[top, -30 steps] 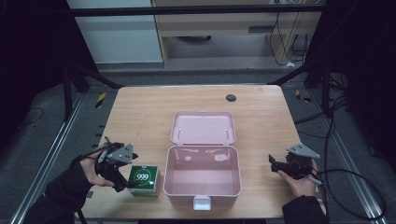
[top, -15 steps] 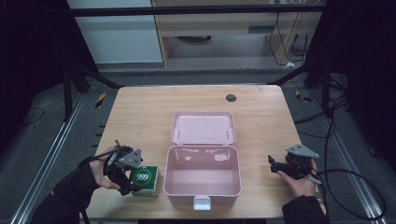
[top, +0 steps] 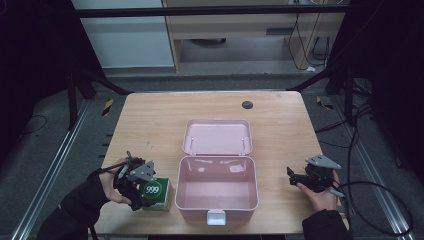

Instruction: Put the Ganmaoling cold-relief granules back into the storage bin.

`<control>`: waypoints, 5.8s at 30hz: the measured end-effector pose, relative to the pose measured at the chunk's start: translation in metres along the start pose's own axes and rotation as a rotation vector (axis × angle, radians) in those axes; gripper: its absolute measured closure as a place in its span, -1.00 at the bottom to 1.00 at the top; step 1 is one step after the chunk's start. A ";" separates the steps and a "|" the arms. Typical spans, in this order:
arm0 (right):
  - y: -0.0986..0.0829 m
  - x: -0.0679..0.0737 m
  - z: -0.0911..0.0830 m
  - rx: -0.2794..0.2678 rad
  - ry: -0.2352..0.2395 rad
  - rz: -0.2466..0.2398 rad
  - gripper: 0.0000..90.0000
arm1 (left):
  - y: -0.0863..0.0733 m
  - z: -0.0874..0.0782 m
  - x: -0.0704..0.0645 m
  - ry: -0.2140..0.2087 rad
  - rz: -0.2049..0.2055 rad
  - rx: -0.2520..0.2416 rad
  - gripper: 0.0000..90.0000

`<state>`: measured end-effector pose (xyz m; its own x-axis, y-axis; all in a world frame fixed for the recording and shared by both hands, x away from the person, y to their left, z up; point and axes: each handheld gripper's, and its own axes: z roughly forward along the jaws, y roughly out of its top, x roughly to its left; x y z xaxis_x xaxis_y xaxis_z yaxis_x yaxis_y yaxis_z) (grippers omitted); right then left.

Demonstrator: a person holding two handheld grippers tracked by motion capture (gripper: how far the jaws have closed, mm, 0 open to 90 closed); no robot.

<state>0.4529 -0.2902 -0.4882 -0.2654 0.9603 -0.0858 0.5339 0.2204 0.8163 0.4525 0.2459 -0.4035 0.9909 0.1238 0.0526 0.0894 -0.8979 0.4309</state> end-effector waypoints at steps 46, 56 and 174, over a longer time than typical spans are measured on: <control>-0.002 0.003 0.005 0.045 0.009 -0.038 -0.91 | -0.002 0.041 0.007 -0.056 0.009 0.079 -0.83; -0.002 0.003 0.005 0.049 0.011 -0.039 -0.91 | -0.003 0.039 0.007 -0.063 0.014 0.078 -0.72; -0.003 0.001 0.005 0.052 0.024 -0.029 -0.91 | 0.165 -0.039 0.003 -0.078 0.155 -0.035 -0.68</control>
<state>0.4552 -0.2886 -0.4940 -0.3007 0.9490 -0.0946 0.5667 0.2576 0.7826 0.4666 0.1146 -0.2971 0.9975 -0.0489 0.0514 -0.0670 -0.8883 0.4543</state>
